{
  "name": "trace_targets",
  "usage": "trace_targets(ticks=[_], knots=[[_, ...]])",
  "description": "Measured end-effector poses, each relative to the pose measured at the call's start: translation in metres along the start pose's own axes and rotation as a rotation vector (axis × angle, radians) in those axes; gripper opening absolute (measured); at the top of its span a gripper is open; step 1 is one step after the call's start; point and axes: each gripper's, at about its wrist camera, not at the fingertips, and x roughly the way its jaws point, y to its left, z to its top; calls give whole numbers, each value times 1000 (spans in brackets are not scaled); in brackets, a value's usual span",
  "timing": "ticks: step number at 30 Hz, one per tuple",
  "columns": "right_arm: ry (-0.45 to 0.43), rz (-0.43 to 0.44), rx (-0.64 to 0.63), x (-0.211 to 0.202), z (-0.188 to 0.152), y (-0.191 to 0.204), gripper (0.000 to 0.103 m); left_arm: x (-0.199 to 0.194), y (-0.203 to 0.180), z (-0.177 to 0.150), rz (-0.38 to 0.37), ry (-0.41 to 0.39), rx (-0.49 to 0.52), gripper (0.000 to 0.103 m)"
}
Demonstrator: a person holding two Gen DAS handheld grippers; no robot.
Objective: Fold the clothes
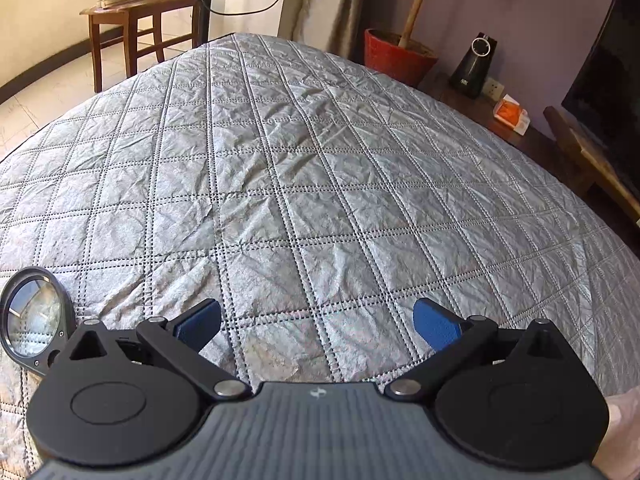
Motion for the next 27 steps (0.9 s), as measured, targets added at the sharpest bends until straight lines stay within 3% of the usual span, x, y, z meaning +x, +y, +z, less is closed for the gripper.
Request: trace_targets(ticks=[4, 8, 11, 14, 16, 18, 19, 20, 21, 22, 23, 24, 27], knots=[[-36, -54, 83, -14, -8, -20, 9, -3, 1, -4, -24, 10, 0, 102], [-173, 15, 190, -43, -15, -30, 9, -4, -10, -5, -36, -7, 38, 102], [-136, 15, 163, -43, -20, -26, 9, 2, -15, -3, -28, -1, 44, 102], [-60, 12, 129, -29, -25, -19, 17, -2, -10, -7, -29, 5, 43, 102], [-62, 26, 122, -27, -27, -11, 20, -3, -11, -9, -37, 12, 54, 102], [-86, 36, 99, -26, -24, -5, 39, -2, -11, -11, -47, 23, 65, 102], [-91, 39, 81, -25, -22, -1, 78, -1, -11, -12, -53, 30, 68, 102], [-95, 41, 68, -23, -21, 2, 97, 0, -11, -13, -59, 37, 71, 102], [-101, 38, 61, -21, -21, 3, 95, 1, -11, -14, -67, 43, 72, 102], [-96, 34, 55, -19, -21, 4, 78, 2, -11, -14, -75, 49, 72, 102], [-79, 32, 60, -15, -22, 3, 29, 2, -11, -14, -75, 47, 76, 102], [-62, 35, 73, -12, -24, 0, 1, 1, -10, -15, -73, 46, 81, 102], [-56, 39, 109, -18, -30, -10, 3, 0, -9, -16, -68, 47, 87, 102]])
